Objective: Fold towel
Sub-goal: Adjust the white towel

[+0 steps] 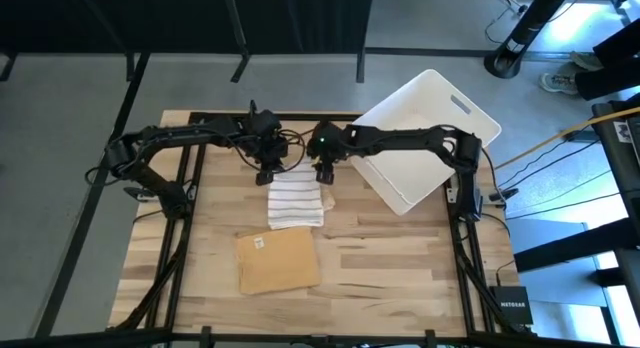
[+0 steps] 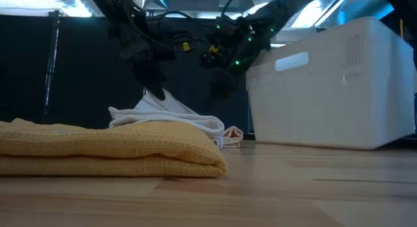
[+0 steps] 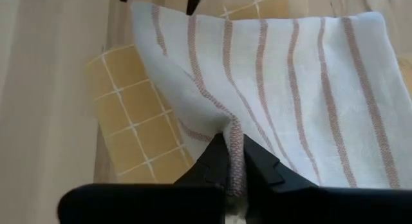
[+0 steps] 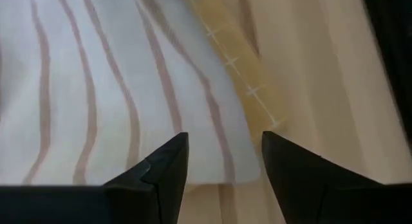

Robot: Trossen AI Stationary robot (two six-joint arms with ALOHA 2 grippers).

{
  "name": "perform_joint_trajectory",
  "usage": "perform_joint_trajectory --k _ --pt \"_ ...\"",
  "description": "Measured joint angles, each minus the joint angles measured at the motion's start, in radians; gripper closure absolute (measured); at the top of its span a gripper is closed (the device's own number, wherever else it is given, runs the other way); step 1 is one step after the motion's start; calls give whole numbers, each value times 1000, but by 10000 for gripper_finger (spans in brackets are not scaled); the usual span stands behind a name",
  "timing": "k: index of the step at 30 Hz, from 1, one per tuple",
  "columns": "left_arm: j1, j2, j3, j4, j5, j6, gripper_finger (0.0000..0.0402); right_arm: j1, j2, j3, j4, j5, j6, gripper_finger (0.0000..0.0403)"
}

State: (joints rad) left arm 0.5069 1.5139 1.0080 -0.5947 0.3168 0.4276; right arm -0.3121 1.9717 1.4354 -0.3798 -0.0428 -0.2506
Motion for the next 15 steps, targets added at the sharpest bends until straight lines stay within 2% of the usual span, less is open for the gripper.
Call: perform_joint_trajectory --k 4,15 --pt "-18 -2 0 1 -1 7 394 -37 1 -32 58 -54 -48 203" --pt "-70 -46 0 2 -76 -2 392 -49 14 -41 93 -69 -151 203"
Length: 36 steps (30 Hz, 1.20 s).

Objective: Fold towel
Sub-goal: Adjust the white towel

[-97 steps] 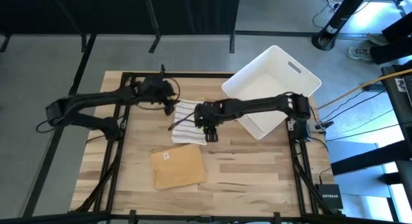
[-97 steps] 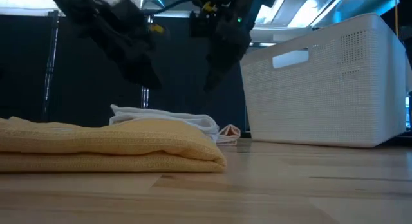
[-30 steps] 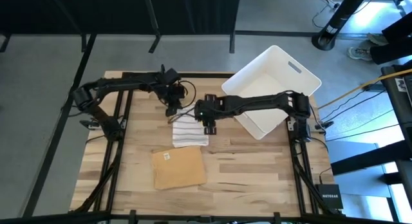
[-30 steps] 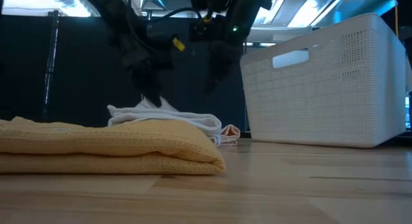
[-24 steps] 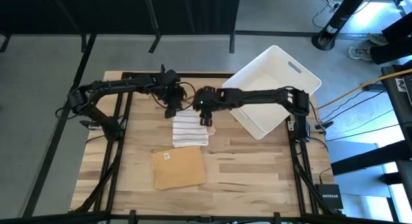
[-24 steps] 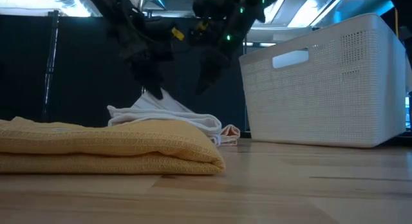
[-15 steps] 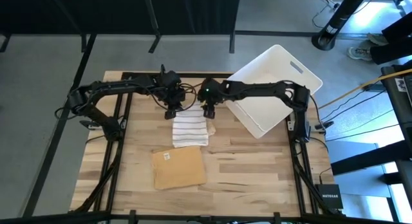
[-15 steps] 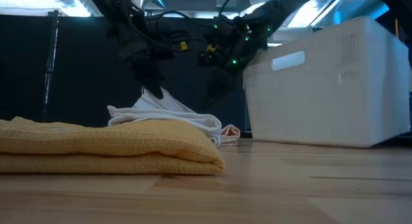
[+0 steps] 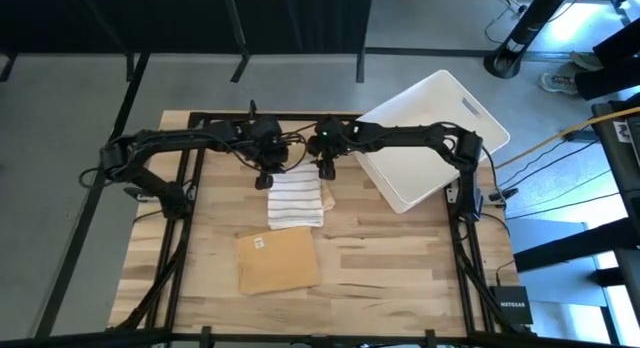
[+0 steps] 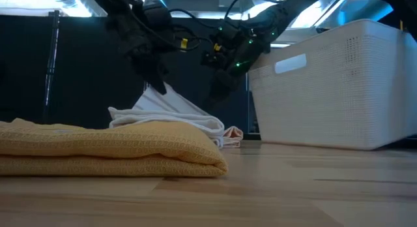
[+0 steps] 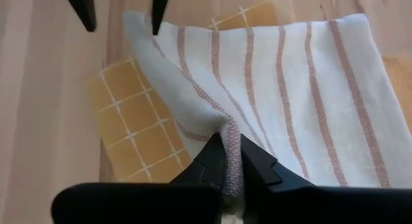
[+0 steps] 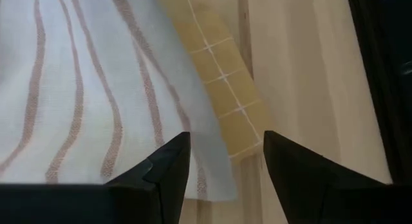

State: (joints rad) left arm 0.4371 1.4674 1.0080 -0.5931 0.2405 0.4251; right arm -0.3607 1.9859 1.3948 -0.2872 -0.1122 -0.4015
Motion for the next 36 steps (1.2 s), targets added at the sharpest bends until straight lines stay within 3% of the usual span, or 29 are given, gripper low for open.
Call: perform_joint_trajectory --k 6,12,22,29,36 --pt "-1 -2 0 -8 -42 -27 390 0 -4 17 -59 -5 -3 203" --pt "-6 -35 0 -80 -84 -51 390 8 -15 128 -145 -3 0 203" --pt "-18 -132 0 -105 -121 -69 389 69 -2 147 -4 -1 26 203" --pt "-19 -133 0 -138 -125 -68 394 98 75 148 -6 145 -33 203" --pt "-20 -133 0 -137 -124 -67 387 68 78 148 -6 107 -103 203"
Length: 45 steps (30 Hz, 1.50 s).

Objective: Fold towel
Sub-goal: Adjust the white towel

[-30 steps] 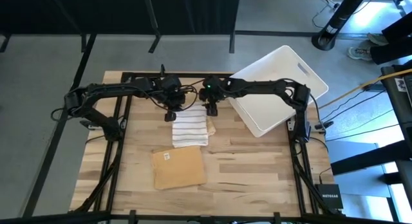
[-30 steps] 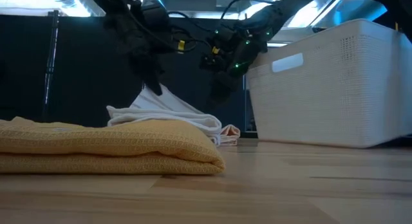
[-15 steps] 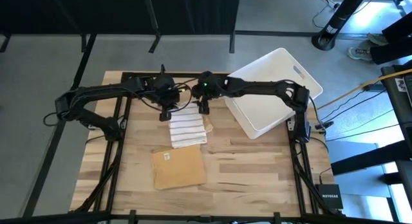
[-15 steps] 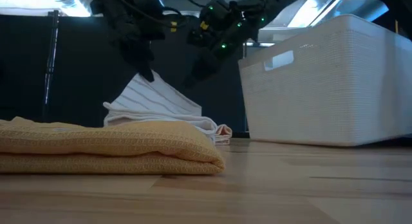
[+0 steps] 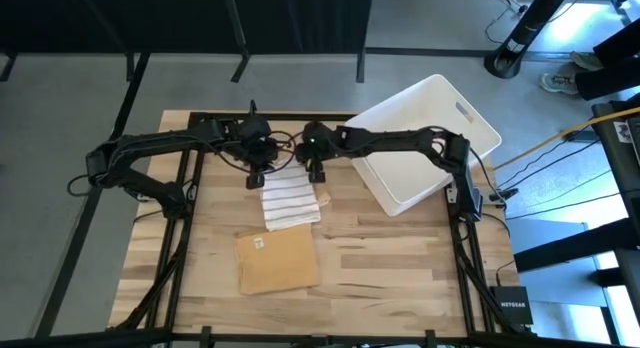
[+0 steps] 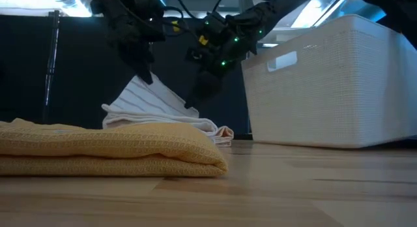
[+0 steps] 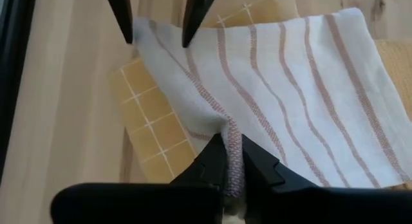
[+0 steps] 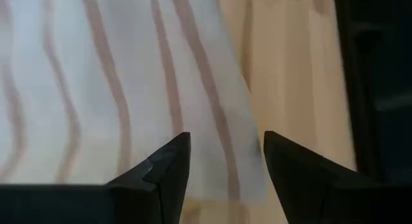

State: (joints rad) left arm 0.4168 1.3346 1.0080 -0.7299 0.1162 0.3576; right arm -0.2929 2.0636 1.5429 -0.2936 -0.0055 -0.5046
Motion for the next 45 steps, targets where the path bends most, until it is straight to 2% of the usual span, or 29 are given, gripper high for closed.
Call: perform_joint_trajectory --k 4,13,16,21,24,27,31,41,45 --pt "-5 0 0 3 0 3 386 -25 9 1 40 -155 -1 203" --pt "-5 0 0 10 0 17 385 -26 62 2 -6 -170 -20 209" --pt "-5 0 0 9 -6 15 385 -20 59 1 -45 -171 -27 248" --pt "-5 0 0 8 -8 11 385 -20 53 22 -64 -175 -27 377" --pt "-5 0 0 8 -9 -7 385 -14 53 65 -105 -182 -25 382" --pt "-10 -5 0 -8 -37 -9 385 0 52 134 -226 -158 -28 390" --pt "-44 -40 19 -47 -138 -17 385 40 51 237 -397 -96 -30 392" --pt "-225 -154 25 -37 -148 -142 385 180 50 502 -763 123 -21 395" --pt "-310 -174 25 -20 -187 -190 385 229 50 591 -884 186 11 395"
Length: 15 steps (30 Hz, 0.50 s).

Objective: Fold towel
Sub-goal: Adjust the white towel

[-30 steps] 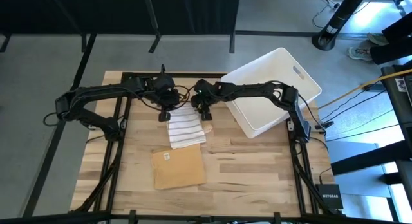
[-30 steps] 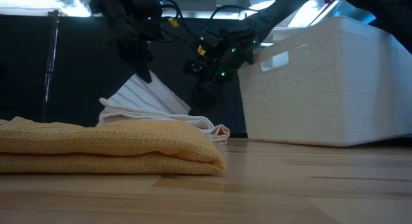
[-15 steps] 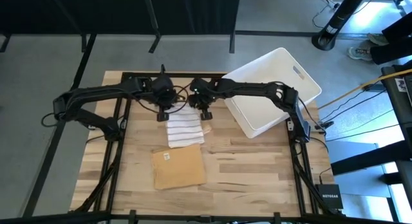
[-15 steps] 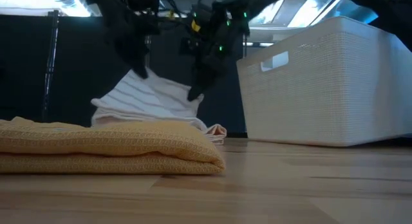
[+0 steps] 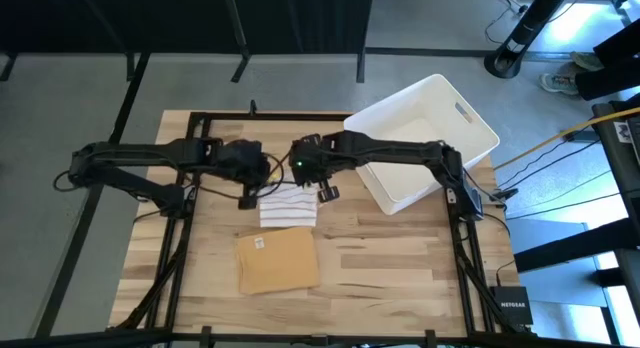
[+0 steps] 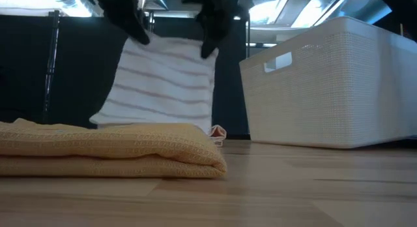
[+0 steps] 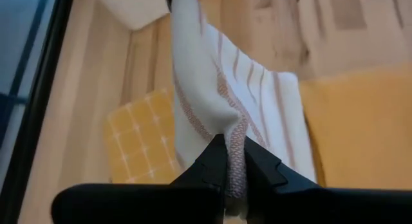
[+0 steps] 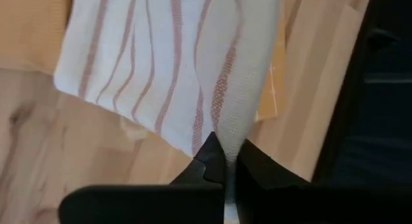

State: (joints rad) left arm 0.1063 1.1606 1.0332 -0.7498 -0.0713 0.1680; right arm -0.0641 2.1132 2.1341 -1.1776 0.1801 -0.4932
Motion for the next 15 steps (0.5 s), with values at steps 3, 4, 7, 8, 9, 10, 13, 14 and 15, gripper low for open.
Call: perform_joint_trajectory --k 3,4,7,8,9,10,13,14,15 --pt "-58 -5 0 38 -42 -15 385 38 0 65 -88 43 41 395" --pt "-74 -5 0 68 -62 -11 385 51 0 87 -106 64 50 395" --pt "-112 -5 3 141 -86 0 385 97 -1 163 -155 142 62 395" --pt "-126 -5 9 141 -88 -2 385 110 -1 187 -183 161 68 395" --pt "-139 -5 16 139 -94 -16 385 121 -1 211 -209 169 77 395" --pt "-153 -5 21 140 -103 -39 385 131 -3 223 -226 167 94 395" --pt "-197 -5 23 171 -140 -119 385 147 -37 195 -235 127 97 395" --pt "-211 -5 23 173 -154 -146 385 146 -40 195 -240 104 97 395" --pt "-225 -5 22 167 -168 -172 385 144 -40 195 -246 87 100 395"
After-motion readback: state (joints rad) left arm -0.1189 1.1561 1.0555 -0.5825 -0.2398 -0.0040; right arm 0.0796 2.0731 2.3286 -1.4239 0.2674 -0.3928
